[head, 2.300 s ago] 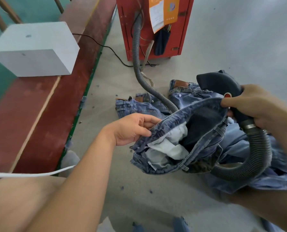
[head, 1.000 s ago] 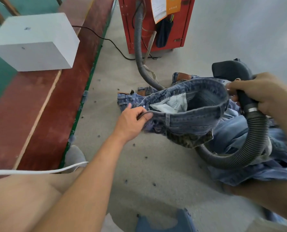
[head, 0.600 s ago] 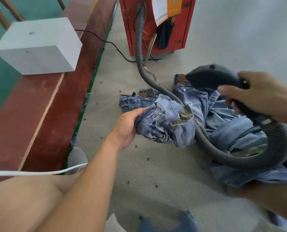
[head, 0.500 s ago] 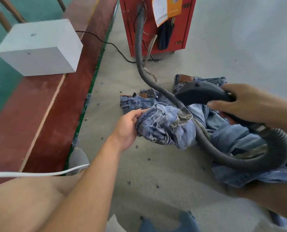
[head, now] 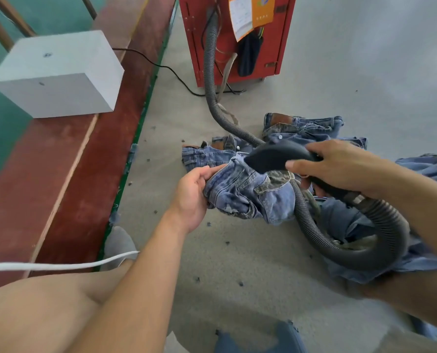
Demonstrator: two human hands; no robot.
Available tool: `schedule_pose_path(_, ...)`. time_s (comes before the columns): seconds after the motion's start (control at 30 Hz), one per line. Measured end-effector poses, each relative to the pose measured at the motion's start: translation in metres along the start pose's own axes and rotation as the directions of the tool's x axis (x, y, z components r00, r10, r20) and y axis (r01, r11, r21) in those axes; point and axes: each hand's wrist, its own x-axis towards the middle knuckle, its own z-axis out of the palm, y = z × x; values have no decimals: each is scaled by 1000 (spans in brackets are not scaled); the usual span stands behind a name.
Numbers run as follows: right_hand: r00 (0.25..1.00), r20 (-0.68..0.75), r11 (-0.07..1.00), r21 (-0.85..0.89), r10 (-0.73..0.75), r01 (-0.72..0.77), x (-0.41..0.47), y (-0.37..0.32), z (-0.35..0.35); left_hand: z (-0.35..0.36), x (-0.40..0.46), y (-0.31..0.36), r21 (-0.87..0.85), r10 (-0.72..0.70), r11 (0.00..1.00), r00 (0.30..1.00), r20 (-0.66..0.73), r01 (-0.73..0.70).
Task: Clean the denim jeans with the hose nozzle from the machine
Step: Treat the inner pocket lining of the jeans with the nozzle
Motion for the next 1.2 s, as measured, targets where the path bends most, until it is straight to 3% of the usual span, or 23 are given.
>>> schedule_pose_path(0.07,992,122,997,-73,4,5,-2,-3,5,2,0,0,-31,9,999,1000,3,-9)
schedule_pose_path(0.13,993,115,997,-76,-11,20,2,-5,18,1,1,-2,-39,21,999,1000,18,-20)
schedule_pose_path(0.23,995,-95,999,38,-13,17,12,-9,27,0,2,-1,14,12,1000,1000,0,-12)
schedule_pose_path(0.33,962,-274,997,80,6,17,10,-9,4,3,1,-1,283,12,959,995,-101,17)
schedule_pose_path(0.43,942,-318,989,-132,-108,69,-1,-7,-31,-8,6,-6,562,14,824,989,-144,70)
schedule_pose_path(0.5,900,-383,953,-288,-208,98,-6,-6,-45,-17,5,-10,598,108,801,975,-192,29)
schedule_pose_path(0.57,817,-470,903,-407,-334,135,-10,-8,-54,-30,1,-19,559,239,824,952,-192,-95)
schedule_pose_path(0.6,764,-512,881,-447,-393,153,-12,-10,-58,-38,-1,-29,571,233,815,960,-157,-105)
schedule_pose_path(0.63,709,-543,858,-482,-451,177,-15,-13,-62,-46,-2,-41,658,171,751,979,-108,-59)
schedule_pose_path(0.67,661,-551,830,-517,-510,210,-17,-15,-65,-55,-4,-58,800,22,599,998,-66,40)
schedule_pose_path(0.7,628,-532,794,-556,-568,247,-20,-18,-67,-67,-6,-78,928,-204,345,976,-74,142)
schedule_pose_path(0.73,618,-488,752,-597,-617,279,-21,-19,-68,-80,-7,-98,970,-384,104,909,-163,218)
schedule_pose_path(0.77,629,-423,708,-637,-652,305,-23,-19,-67,-89,-6,-115,964,-440,-68,859,-262,259)
schedule_pose_path(0.8,657,-345,667,-668,-670,330,-22,-18,-65,-90,-4,-125,940,-425,-117,839,-340,321)
schedule_pose_path(0.83,694,-261,634,-689,-670,353,-21,-15,-60,-88,2,-131,916,-356,-51,850,-388,397)
schedule_pose_path(0.93,816,-78,602,-715,-573,354,-12,-6,-50,-62,34,-131,740,-149,425,847,-511,521)
schedule_pose_path(1.0,862,-54,625,-711,-504,321,-6,1,-47,-41,50,-127,573,-127,640,806,-578,512)
schedule_pose_path(1.03,871,-63,641,-703,-487,308,-4,4,-47,-32,56,-126,438,-181,733,770,-612,520)
schedule_pose_path(1.07,877,-77,658,-693,-473,294,-2,8,-47,-24,61,-125,267,-277,797,721,-635,542)
schedule_pose_path(1.13,890,-109,687,-680,-442,257,2,16,-48,-16,70,-126,8,-482,803,657,-579,596)
schedule_pose_path(1.2,909,-132,712,-670,-395,212,10,22,-48,-11,75,-115,-95,-604,775,688,-403,625)
